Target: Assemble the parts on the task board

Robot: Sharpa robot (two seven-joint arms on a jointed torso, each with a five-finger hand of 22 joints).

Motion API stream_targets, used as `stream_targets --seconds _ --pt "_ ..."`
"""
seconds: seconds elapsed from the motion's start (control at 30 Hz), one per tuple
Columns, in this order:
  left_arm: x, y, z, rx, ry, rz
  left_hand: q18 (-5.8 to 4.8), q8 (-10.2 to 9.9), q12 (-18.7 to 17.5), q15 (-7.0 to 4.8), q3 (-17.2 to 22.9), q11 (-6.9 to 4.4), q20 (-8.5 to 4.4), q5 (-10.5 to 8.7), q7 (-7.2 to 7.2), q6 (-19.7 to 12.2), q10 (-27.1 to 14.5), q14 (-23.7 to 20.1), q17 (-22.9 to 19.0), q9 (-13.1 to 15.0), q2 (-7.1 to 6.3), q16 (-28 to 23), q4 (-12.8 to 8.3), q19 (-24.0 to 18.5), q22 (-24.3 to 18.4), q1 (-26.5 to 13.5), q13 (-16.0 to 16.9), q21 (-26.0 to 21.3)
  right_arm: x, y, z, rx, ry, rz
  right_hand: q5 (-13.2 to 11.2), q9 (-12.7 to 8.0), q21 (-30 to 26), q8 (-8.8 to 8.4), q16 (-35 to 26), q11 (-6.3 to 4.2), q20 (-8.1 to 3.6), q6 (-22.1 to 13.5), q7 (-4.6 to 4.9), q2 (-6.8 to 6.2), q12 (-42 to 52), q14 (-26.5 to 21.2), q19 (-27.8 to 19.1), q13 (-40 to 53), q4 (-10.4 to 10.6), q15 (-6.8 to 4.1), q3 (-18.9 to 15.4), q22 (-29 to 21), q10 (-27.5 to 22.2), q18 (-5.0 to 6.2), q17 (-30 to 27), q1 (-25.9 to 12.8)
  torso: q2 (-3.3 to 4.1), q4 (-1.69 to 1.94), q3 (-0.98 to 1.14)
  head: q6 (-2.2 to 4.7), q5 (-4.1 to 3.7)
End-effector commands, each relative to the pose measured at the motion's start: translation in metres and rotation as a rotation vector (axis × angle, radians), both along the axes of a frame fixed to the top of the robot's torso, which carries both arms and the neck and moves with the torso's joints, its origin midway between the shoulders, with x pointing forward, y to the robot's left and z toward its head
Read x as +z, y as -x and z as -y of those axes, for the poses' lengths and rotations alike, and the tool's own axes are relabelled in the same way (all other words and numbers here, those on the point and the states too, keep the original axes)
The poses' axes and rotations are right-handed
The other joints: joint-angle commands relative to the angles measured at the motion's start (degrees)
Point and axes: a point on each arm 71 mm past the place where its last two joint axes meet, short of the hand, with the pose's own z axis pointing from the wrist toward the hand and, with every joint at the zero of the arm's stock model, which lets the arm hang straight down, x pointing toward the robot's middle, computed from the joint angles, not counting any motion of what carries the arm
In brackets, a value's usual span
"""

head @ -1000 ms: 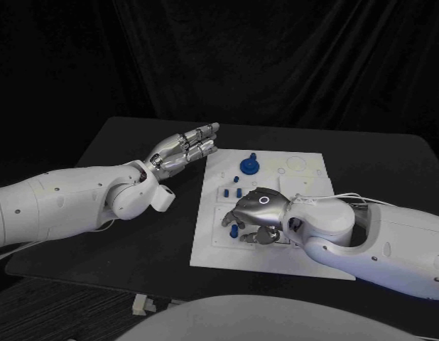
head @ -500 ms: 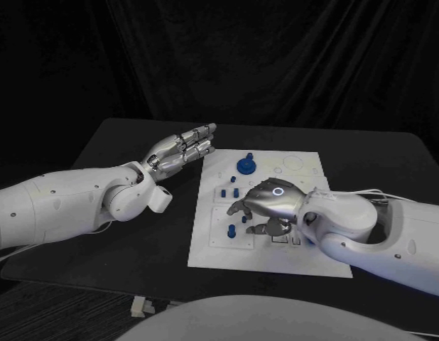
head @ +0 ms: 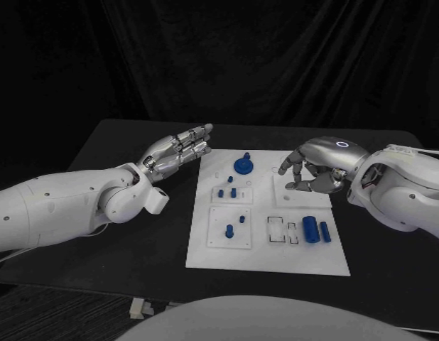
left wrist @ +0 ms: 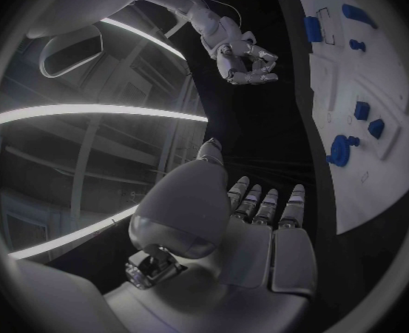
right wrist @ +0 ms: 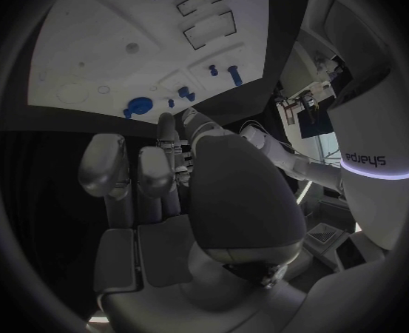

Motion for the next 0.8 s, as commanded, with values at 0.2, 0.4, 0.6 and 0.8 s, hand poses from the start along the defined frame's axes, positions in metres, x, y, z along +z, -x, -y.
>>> stream_targets --seconds 0.2,0.4,0.6,0.8 --pt "0.002 0.0 0.004 -0.007 0.033 0.02 0.77 0.18 0.36 0.55 0.57 0.26 0.57 0.31 0.96 -0.02 0.03 0.08 -0.05 0.05 0.11 -0.21 0.09 0.17 0.22 0.95 0.03 -0.02 -0.001 -0.014 0.024 -0.228 0.02 -0.047 -0.58 2.66 17.62 3.5 13.76 -2.84 -2.08 10.93 -3.45 0.87 54.29 7.68 6.54 60.51 0.37 -2.24 -5.21 12.14 20.48 -2.77 25.95 -11.43 -0.12 -0.04 -0.07 -0.01 -0.74" --pt "0.002 0.0 0.003 -0.008 0.032 0.018 0.74 0.2 0.53 0.74 0.64 0.5 0.63 0.35 1.16 0.1 0.06 0.08 -0.05 0.06 0.13 -0.21 0.11 0.2 0.22 1.08 0.05 0.0 -0.018 -0.021 0.033 -0.329 0.268 -0.163 -3.5 4.32 26.87 4.13 19.05 -2.37 -3.02 14.74 -3.85 -0.1 58.57 9.51 9.33 67.5 0.47 -3.21 -4.74 14.54 21.75 -4.57 37.26 -33.04 0.03 0.0 -0.02 -0.01 -1.11" --pt "0.002 0.001 0.003 -0.008 0.032 0.017 0.57 0.27 0.77 2.21 0.79 0.9 0.74 0.37 1.6 0.55 0.15 0.08 -0.05 0.12 0.26 -0.21 0.18 0.3 0.36 1.29 0.08 0.08 -0.029 -0.025 0.035 -0.371 0.447 -0.241 -5.84 5.12 27.96 3.46 19.05 -2.96 -3.34 17.43 -4.12 0.67 58.57 9.51 9.63 67.5 0.62 -3.27 -4.23 14.84 21.75 -4.8 37.26 -40.77 0.04 -0.06 -0.02 -0.01 -1.18" --pt "0.002 0.001 0.002 -0.006 0.031 0.016 0.52 0.27 0.96 2.45 0.79 1.13 0.74 0.36 1.63 0.58 0.19 0.08 -0.05 0.12 0.3 -0.21 0.23 0.31 0.35 1.27 0.11 0.08 -0.035 -0.027 0.033 -0.382 0.558 -0.286 -5.81 4.9 27.63 2.72 19.05 -2.95 -3.42 17.45 -4.07 -0.17 58.57 9.51 9.48 67.5 0.63 -3.31 -4.65 14.72 21.75 -4.71 37.26 -41.33 0.04 0.03 -0.01 -0.01 -1.22"
